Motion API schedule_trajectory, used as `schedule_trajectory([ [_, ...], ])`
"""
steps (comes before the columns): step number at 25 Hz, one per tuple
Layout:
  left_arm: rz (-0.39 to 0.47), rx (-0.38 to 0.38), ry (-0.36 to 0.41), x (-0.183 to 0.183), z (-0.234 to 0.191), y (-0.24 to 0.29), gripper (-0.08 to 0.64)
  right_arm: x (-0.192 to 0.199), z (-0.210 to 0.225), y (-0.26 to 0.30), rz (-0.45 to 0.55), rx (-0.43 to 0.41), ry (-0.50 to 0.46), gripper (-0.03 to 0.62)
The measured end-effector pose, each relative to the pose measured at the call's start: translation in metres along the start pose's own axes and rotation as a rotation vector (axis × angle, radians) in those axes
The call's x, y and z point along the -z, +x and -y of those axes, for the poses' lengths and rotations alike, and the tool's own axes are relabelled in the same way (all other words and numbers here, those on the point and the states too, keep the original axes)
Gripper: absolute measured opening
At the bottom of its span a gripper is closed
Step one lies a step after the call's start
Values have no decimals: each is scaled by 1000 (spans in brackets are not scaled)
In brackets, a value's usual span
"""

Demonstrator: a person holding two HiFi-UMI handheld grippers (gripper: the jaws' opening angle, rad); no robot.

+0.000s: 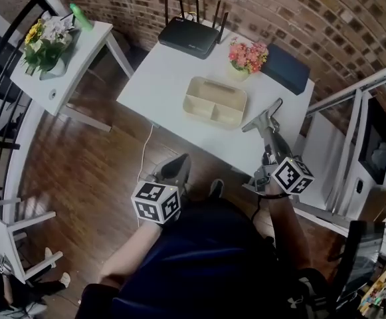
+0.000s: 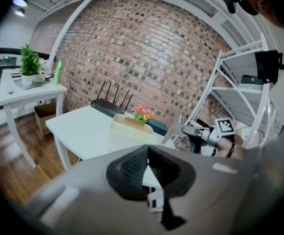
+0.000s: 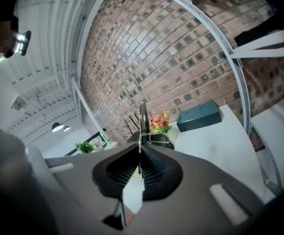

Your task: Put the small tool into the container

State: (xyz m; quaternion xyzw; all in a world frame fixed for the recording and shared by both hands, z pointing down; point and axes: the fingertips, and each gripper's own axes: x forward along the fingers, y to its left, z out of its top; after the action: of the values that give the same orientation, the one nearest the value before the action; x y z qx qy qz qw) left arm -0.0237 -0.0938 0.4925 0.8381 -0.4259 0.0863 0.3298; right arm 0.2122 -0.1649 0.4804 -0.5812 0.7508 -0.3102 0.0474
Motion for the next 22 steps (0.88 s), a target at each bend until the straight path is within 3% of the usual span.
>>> schedule_trajectory([
  [9, 30, -29, -22, -8, -15, -7, 5, -3, -61, 38, -39, -129, -161, 12],
  [22, 87, -125, -92, -14, -61, -37, 5, 35, -113, 105, -197, -201, -359, 12],
])
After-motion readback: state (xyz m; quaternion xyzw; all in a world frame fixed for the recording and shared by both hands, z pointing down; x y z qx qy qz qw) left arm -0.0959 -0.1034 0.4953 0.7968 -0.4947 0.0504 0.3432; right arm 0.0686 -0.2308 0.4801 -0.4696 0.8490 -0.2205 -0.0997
